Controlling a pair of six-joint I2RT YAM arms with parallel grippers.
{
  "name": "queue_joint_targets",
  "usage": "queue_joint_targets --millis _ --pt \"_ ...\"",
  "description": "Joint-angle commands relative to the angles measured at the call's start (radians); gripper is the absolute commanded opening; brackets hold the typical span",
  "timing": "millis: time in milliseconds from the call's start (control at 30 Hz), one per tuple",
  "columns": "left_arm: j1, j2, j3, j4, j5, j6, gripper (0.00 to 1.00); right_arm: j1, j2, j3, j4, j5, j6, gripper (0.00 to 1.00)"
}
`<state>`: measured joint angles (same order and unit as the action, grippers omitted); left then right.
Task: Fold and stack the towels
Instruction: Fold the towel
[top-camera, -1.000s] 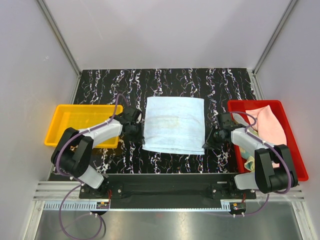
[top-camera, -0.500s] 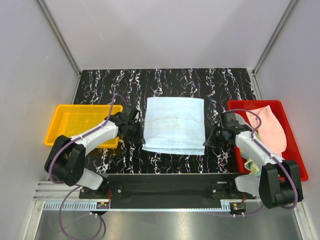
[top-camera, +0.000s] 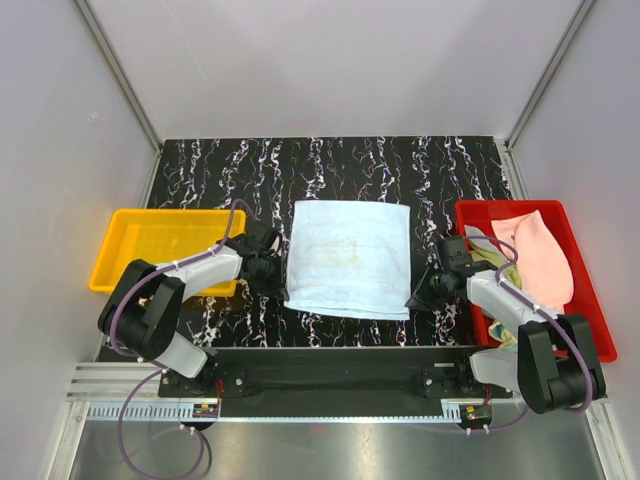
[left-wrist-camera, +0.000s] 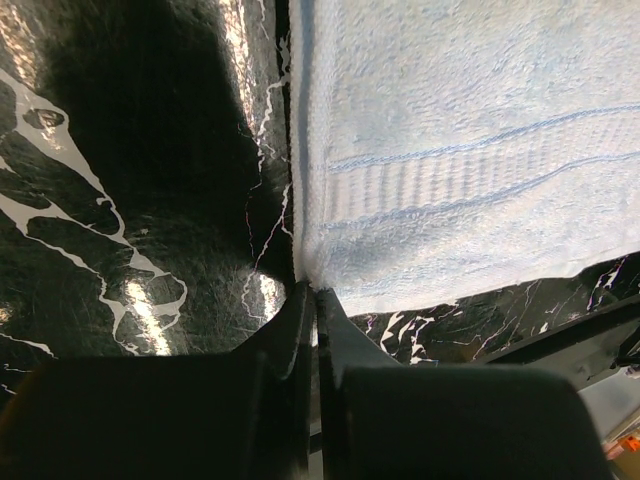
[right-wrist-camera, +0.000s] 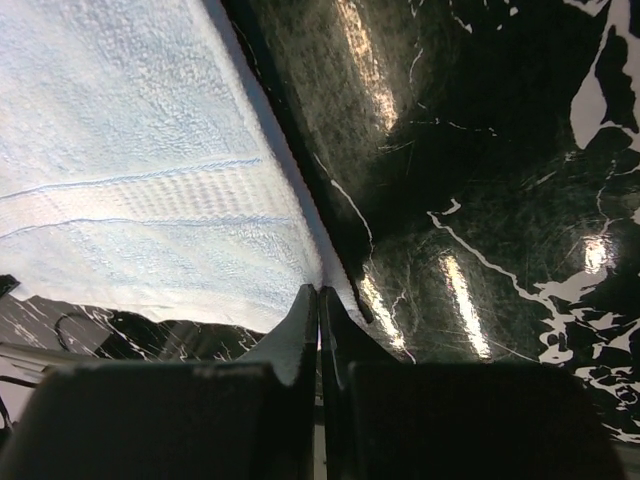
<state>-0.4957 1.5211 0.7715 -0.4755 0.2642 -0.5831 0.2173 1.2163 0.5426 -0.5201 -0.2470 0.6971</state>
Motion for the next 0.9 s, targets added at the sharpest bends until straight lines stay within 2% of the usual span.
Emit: queue_joint_targets --millis 0,133,267,533,667,867 --pt "0.005 0.007 -0.003 0.035 -0.014 0.019 0.00 0.022 0.017 -0.013 0.043 0.009 0.028 0.00" --pt "0.005 0.013 -0.006 0.026 -0.028 0.020 0.00 0.062 0.043 -0.027 0.074 0.023 0.051 0.00" --pt "0.005 0.013 -0.011 0.012 -0.057 0.014 0.00 0.090 0.071 0.017 0.058 0.135 0.033 0.00" --pt "0.006 0.033 0.008 0.002 -0.115 -0.009 0.00 0.094 0.251 0.141 0.071 0.241 -0.039 0.00" --pt "0.011 0.079 0.060 0.008 -0.128 -0.014 0.00 0.094 0.345 0.224 0.080 0.290 -0.088 0.00" --pt "0.045 0.217 0.207 -0.011 -0.108 0.003 0.00 0.068 0.506 0.400 0.057 0.270 -0.149 0.00"
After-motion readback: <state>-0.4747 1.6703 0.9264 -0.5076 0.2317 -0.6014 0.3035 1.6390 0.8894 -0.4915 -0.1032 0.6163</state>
